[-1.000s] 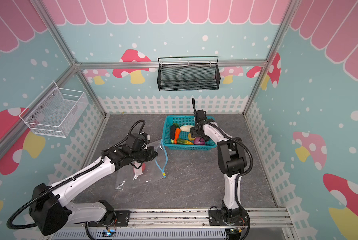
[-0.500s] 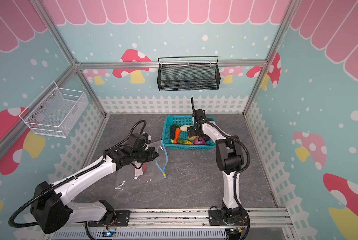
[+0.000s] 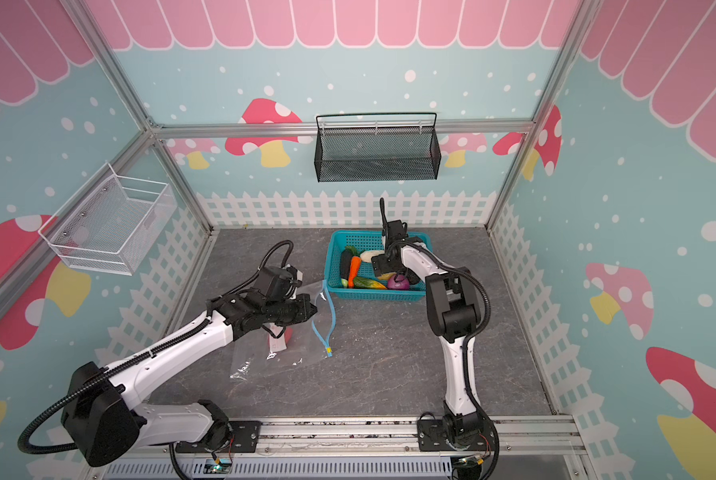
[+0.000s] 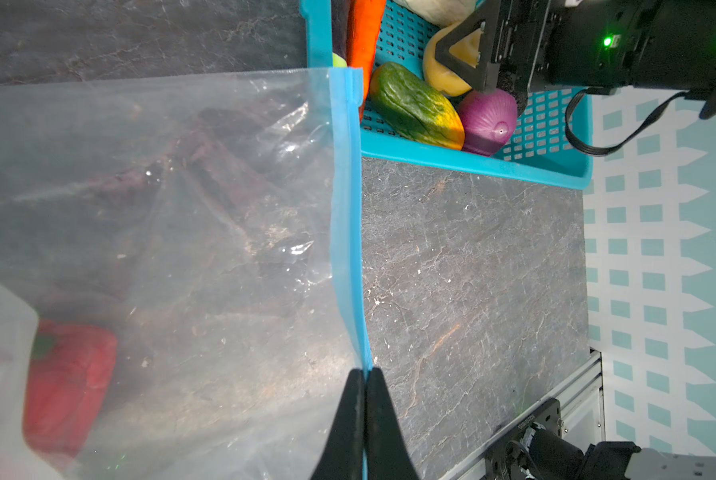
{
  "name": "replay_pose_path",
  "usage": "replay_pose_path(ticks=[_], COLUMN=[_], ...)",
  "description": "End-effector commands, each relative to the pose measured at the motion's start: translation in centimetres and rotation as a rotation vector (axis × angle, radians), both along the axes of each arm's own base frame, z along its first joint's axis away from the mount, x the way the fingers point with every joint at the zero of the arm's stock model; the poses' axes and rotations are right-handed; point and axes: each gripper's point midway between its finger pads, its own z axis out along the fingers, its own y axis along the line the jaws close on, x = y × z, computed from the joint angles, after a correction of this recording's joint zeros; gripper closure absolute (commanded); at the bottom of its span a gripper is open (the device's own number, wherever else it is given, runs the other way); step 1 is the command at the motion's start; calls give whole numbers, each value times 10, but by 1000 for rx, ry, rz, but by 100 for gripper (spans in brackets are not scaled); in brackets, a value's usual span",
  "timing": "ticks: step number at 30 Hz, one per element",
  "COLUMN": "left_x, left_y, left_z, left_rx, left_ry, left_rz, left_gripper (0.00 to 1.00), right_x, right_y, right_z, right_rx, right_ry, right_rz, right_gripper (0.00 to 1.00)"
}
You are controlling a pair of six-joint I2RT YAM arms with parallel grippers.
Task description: Place the food in the zip-top bag and seal the zipper
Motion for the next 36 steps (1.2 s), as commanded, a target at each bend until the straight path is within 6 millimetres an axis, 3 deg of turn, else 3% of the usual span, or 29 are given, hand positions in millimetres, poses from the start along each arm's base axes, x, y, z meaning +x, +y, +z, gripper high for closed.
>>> replay_pose_path(ticks=[1, 12, 20, 26, 36], left_x=[4, 4, 4, 4, 4], left_y=[-4, -4, -4, -2, -1], left_z=[6, 3, 1, 1, 3], left_rx=[-9, -2, 1, 3, 2], left_ry=[-15, -9, -5, -7, -14], left_rz=[-10, -11, -10, -3, 0], left_gripper=[100, 100, 100, 100, 100], right_x=[4, 1, -6, -6, -2], right_y=[2, 1, 1, 0, 0], right_z=[-7, -17, -17, -18, -36], right_rx=[-12, -23, -30, -36, -46], right_ry=[11, 47, 67, 69, 100], right_rz=[9, -1, -4, -10, -16], right_gripper=[2, 9, 2, 2, 2])
